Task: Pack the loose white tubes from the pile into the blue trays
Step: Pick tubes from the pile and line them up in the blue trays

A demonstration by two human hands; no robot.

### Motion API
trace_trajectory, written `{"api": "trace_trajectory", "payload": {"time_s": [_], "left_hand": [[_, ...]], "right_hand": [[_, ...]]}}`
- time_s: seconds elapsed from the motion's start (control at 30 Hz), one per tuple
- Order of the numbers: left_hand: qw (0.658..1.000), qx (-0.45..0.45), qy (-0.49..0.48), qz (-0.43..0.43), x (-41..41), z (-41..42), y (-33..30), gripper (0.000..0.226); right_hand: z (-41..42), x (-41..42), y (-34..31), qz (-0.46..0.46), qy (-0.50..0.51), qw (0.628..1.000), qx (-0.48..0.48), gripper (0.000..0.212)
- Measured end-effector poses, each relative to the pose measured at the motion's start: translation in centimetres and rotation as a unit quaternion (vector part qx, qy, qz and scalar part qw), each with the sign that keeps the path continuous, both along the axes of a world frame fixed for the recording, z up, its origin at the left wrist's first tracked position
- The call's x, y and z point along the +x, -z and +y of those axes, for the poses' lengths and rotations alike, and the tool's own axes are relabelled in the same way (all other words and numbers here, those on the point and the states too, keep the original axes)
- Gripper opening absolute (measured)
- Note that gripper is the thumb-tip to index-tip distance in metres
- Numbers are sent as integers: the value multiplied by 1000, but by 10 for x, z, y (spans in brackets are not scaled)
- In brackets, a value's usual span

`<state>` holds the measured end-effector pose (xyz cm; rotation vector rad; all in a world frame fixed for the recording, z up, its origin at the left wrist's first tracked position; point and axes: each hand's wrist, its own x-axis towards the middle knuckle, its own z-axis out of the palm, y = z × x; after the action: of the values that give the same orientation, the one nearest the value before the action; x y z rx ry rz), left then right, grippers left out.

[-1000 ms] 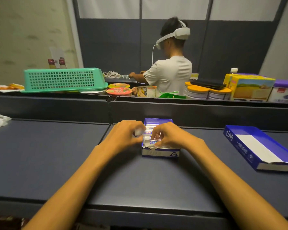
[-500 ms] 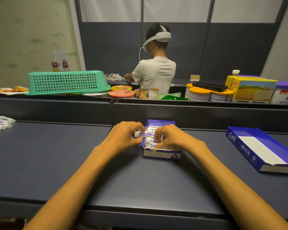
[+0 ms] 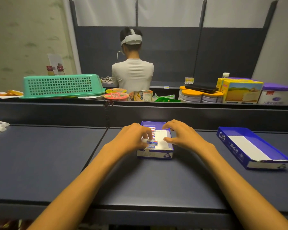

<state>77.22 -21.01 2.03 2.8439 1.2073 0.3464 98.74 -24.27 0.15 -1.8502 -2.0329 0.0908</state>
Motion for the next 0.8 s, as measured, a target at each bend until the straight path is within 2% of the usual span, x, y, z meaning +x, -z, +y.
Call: {"api": "trace_trajectory", "payload": {"time_s": [0.23,0.43,0.8], "left_hand": [[998,-26,-5,56,10,5,-3,29],[997,-36,-21,57,10,11,1,25],[998,-36,-24,52,9,14,3,30]], "right_hand": [[-2,2,5,12,8,1000,2,47],[-2,0,4,15,10,1000,0,46],[-3,0,3,12,11,1000,-6,45]]}}
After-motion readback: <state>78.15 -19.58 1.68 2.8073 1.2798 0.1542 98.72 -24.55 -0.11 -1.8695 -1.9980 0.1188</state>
